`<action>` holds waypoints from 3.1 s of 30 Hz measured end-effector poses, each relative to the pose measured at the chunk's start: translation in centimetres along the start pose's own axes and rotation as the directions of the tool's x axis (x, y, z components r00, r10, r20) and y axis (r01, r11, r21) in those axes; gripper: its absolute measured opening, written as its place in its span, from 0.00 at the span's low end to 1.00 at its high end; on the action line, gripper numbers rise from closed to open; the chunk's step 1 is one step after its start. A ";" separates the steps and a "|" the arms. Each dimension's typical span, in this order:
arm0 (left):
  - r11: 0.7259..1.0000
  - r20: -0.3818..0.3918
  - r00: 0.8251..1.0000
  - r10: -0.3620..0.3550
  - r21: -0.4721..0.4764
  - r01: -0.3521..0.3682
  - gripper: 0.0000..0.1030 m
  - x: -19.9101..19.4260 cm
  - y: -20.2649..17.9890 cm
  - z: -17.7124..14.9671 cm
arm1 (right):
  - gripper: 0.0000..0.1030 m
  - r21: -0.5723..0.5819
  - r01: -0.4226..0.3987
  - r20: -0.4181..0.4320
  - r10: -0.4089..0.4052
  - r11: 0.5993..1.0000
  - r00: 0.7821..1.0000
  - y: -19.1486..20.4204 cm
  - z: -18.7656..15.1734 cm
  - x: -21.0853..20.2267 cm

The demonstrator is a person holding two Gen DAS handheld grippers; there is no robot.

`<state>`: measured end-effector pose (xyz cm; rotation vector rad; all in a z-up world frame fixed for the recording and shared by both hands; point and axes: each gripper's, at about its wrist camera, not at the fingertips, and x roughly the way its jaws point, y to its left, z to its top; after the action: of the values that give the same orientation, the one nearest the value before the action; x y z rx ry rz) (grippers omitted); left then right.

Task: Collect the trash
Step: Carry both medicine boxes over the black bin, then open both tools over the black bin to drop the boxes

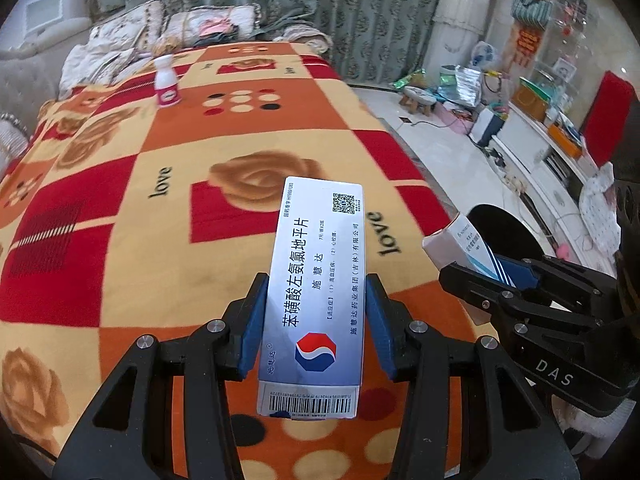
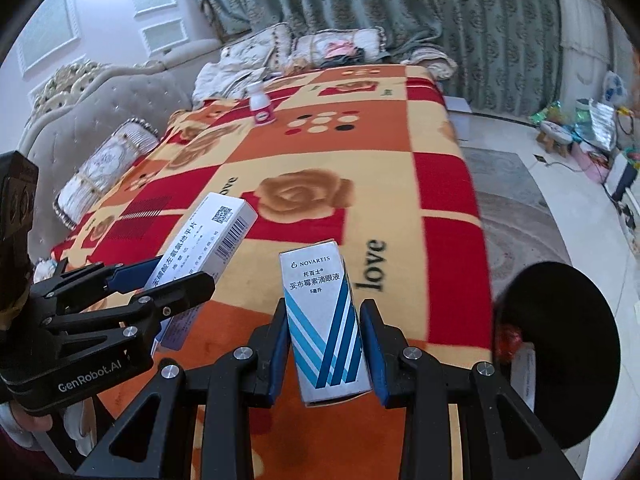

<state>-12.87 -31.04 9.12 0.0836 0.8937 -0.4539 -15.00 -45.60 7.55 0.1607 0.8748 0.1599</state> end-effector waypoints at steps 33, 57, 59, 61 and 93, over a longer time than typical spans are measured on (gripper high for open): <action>0.969 -0.060 0.987 -0.150 0.189 0.159 0.44 5.2 -13.7 2.8 | 0.32 0.238 0.167 0.015 -0.176 0.957 0.984 -14.1 -3.4 -5.6; 0.961 -0.118 0.978 -0.172 0.199 0.193 0.44 9.2 -17.6 3.7 | 0.32 0.315 0.208 -0.026 -0.211 0.926 0.977 -19.1 -4.7 -5.4; 0.960 -0.122 0.977 -0.173 0.200 0.195 0.44 9.5 -17.9 3.7 | 0.32 0.318 0.209 -0.028 -0.212 0.925 0.977 -19.4 -4.7 -5.4; 0.959 -0.125 0.976 -0.176 0.201 0.198 0.44 9.6 -18.0 3.7 | 0.32 0.321 0.211 -0.029 -0.213 0.923 0.977 -19.6 -4.6 -5.3; 0.973 -0.065 0.975 -0.212 0.079 0.217 0.60 8.7 -16.3 4.1 | 0.46 0.355 0.215 -0.010 -0.227 0.910 0.974 -20.2 -4.9 -5.6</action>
<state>-11.94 -49.80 6.87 0.0785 0.9427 -0.6952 -20.82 -66.14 4.54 0.3977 0.8786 -0.2155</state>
